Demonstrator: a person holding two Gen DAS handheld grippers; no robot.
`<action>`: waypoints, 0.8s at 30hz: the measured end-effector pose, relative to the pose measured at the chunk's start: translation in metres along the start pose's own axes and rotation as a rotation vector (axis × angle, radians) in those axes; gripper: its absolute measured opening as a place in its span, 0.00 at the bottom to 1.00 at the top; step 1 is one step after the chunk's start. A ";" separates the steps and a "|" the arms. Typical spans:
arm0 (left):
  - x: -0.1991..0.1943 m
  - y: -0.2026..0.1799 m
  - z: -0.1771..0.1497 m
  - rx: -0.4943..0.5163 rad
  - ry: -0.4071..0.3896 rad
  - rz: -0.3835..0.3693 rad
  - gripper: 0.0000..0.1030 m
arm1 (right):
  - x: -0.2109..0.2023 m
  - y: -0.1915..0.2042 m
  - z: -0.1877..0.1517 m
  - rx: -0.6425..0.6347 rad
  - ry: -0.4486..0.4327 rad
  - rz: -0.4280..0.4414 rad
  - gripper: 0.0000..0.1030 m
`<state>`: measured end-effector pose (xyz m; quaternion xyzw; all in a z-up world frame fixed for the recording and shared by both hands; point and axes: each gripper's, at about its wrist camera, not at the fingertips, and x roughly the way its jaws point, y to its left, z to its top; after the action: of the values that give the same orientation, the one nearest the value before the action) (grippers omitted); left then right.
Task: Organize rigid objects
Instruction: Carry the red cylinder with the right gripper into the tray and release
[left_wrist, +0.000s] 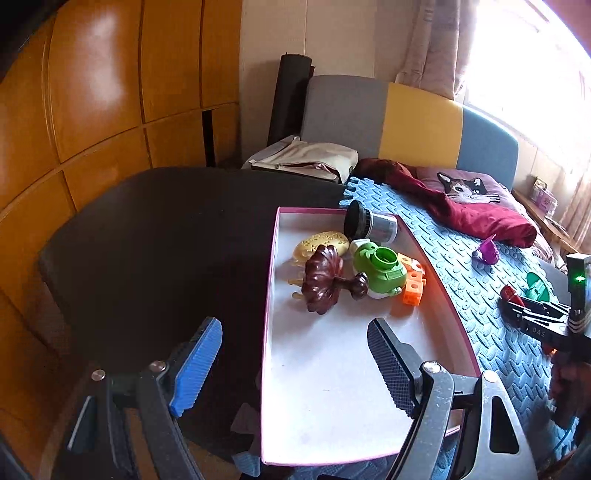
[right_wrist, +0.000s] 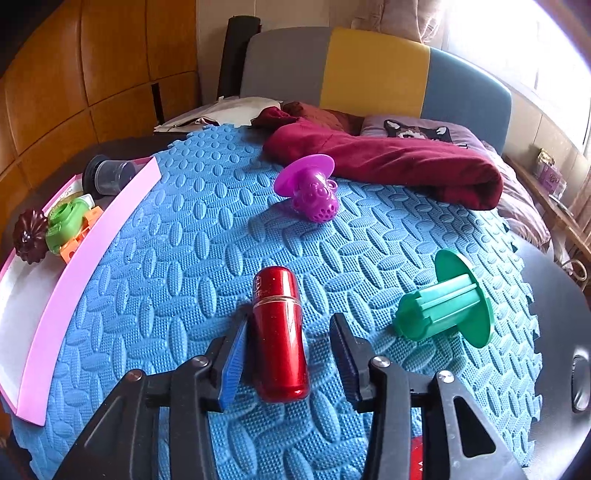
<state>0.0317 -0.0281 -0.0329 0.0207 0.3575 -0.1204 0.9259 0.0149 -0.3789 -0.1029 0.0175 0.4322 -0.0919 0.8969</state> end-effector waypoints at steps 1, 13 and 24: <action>0.000 0.000 0.000 0.001 0.000 0.000 0.79 | 0.000 0.000 0.000 0.002 0.001 0.000 0.42; -0.009 -0.013 0.001 0.036 -0.015 -0.013 0.79 | 0.003 0.001 0.002 0.019 0.006 0.004 0.26; -0.011 -0.025 -0.003 0.067 -0.006 -0.030 0.79 | 0.002 0.001 0.000 0.023 0.003 0.005 0.25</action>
<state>0.0164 -0.0495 -0.0265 0.0459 0.3505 -0.1463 0.9239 0.0161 -0.3784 -0.1046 0.0290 0.4324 -0.0946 0.8963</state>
